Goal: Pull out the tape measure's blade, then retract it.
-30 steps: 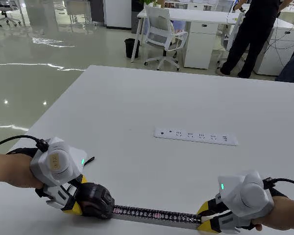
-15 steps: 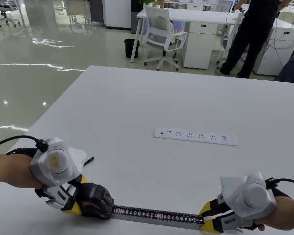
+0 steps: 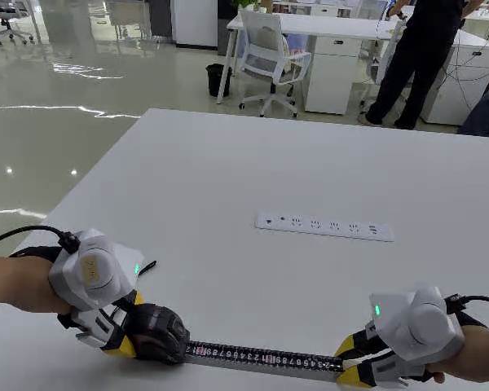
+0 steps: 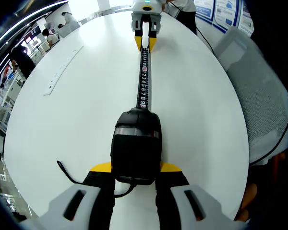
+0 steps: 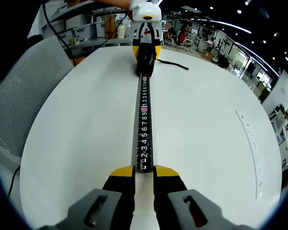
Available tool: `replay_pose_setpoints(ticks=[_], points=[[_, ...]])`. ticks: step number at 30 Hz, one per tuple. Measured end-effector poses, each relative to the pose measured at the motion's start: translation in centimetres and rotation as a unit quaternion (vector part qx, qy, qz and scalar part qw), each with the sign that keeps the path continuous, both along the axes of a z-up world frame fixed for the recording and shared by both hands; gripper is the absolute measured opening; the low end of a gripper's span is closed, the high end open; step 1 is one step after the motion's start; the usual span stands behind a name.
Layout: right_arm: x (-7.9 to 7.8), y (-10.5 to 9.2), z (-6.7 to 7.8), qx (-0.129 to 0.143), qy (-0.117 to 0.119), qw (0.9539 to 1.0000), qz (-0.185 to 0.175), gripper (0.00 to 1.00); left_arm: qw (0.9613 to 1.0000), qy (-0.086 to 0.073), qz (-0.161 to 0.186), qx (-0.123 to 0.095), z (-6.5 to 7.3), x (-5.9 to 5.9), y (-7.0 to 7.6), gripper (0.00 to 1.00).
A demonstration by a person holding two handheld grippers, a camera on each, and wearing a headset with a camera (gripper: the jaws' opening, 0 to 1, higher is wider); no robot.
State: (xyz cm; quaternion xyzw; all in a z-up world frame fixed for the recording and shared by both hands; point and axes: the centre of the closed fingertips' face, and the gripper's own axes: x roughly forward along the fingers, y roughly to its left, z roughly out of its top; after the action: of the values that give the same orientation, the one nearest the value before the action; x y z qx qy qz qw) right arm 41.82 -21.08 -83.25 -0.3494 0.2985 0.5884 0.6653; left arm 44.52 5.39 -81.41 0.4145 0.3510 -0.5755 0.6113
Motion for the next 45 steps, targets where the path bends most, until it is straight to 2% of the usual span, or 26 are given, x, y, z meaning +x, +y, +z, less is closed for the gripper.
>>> replay_pose_setpoints(ticks=[33, 36, 43, 45], points=[[0.0, -1.2, 0.0, -0.005, -0.002, 0.9999, -0.008, 0.13, 1.0, 0.001, 0.002, -0.001, 0.0, 0.0, -0.1, 0.27], [-0.1, -1.2, 0.0, -0.005, 0.005, 0.9999, -0.011, 0.14, 1.0, 0.001, 0.001, 0.001, 0.0, 0.0, -0.1, 0.27], [0.0, -1.2, 0.0, -0.014, 0.002, 0.9999, -0.009, 0.14, 1.0, 0.003, 0.001, 0.006, 0.0, 0.0, -0.1, 0.27], [-0.2, -1.2, 0.0, -0.018, 0.01, 0.9998, -0.006, 0.14, 1.0, 0.003, 0.001, 0.006, 0.0, 0.0, -0.2, 0.27]])
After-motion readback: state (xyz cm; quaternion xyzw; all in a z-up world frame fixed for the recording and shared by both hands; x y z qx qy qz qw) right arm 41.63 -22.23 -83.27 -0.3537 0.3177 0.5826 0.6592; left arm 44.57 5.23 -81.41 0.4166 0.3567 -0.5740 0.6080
